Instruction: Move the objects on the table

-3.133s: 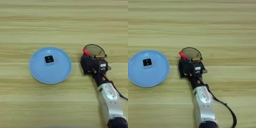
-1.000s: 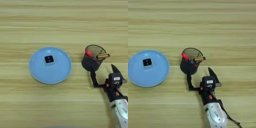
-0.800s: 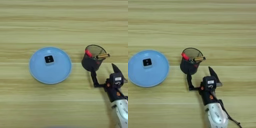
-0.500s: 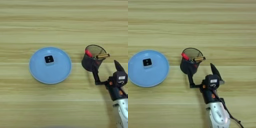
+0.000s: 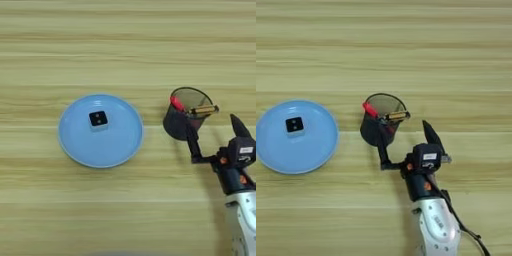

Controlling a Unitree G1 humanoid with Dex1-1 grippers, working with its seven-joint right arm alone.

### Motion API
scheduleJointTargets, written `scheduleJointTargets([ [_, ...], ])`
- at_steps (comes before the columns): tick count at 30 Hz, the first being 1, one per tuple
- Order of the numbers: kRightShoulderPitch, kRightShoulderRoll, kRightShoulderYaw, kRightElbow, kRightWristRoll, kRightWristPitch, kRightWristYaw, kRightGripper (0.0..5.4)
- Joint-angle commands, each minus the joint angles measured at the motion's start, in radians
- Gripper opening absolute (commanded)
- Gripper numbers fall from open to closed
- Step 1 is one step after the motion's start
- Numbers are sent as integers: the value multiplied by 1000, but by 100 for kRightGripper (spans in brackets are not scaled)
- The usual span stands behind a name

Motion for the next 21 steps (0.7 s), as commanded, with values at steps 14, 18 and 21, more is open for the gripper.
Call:
scheduleJointTargets([
  [14, -83, -2, -4, 13, -5, -50, -15, 538],
  [18, -64, 1, 1, -26, -1, -46, -14, 538],
  [21, -55, 2, 3, -47, -3, -43, -15, 538],
])
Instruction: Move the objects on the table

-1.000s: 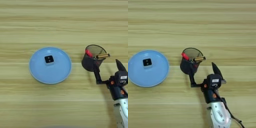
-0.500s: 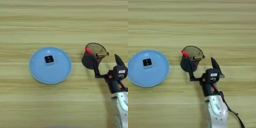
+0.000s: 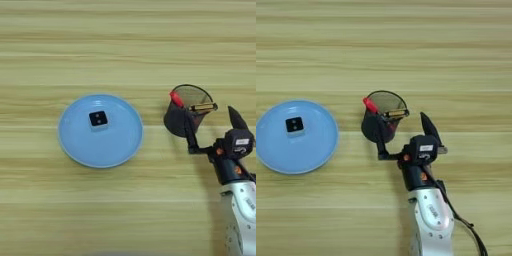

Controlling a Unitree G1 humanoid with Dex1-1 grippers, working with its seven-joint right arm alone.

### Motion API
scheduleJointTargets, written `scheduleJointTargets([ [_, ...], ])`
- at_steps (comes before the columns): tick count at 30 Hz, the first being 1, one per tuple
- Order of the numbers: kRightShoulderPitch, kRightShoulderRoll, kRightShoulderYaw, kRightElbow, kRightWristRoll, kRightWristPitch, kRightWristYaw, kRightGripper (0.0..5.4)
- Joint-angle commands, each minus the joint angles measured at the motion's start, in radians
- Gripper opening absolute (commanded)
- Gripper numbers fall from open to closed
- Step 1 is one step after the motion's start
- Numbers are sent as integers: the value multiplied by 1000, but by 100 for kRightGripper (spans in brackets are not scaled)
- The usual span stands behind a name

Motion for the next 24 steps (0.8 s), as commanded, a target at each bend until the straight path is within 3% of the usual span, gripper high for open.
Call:
scheduleJointTargets([
  [1, -17, -3, 0, -77, -2, -15, -12, 538],
  [10, -17, -7, -5, -85, -6, -15, -15, 538],
  [24, -102, -8, -13, -6, -6, -37, -15, 538],
])
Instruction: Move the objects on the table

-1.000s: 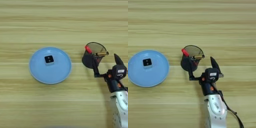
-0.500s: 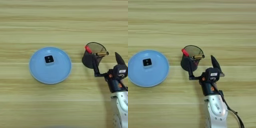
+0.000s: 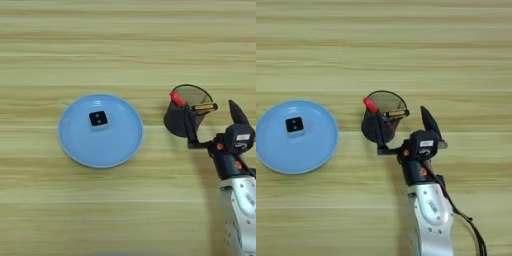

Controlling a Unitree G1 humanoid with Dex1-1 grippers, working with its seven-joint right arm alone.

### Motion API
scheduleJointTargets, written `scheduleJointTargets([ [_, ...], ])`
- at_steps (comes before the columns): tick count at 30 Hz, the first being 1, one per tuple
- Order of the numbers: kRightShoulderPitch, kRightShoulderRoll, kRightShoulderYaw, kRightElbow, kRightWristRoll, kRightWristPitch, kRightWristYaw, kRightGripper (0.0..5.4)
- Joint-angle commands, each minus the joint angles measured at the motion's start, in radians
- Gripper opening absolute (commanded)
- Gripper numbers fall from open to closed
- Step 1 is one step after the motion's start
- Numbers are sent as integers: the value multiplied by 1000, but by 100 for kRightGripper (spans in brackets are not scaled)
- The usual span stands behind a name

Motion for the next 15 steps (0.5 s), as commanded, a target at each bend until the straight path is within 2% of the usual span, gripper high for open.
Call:
scheduleJointTargets([
  [1, -63, -8, -8, -20, -4, -29, -13, 538],
  [15, -110, -2, -6, 61, 5, -46, -11, 538],
])
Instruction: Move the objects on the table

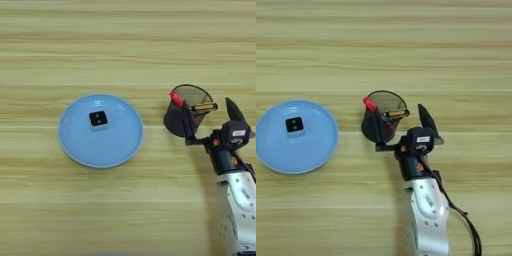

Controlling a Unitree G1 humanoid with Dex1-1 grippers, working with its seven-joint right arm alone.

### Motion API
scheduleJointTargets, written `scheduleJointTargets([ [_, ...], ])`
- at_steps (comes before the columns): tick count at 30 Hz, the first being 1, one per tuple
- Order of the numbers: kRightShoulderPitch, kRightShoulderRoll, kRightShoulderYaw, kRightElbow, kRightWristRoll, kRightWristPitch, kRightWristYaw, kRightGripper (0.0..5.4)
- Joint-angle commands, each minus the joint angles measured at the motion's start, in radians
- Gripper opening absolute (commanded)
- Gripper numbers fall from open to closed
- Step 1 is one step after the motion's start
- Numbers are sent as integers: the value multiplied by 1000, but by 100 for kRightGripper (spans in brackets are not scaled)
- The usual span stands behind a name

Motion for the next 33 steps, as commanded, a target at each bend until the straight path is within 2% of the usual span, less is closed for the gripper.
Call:
scheduleJointTargets([
  [1, -56, -2, -6, -15, 7, -18, -9, 538],
  [6, -60, 0, -5, -10, 8, -26, -7, 538],
  [9, -61, 1, -4, -8, 10, -27, -4, 508],
  [23, -62, 2, -1, -4, 27, -26, 12, 306],
  [33, -63, 3, -8, -2, 33, -28, 18, 190],
])
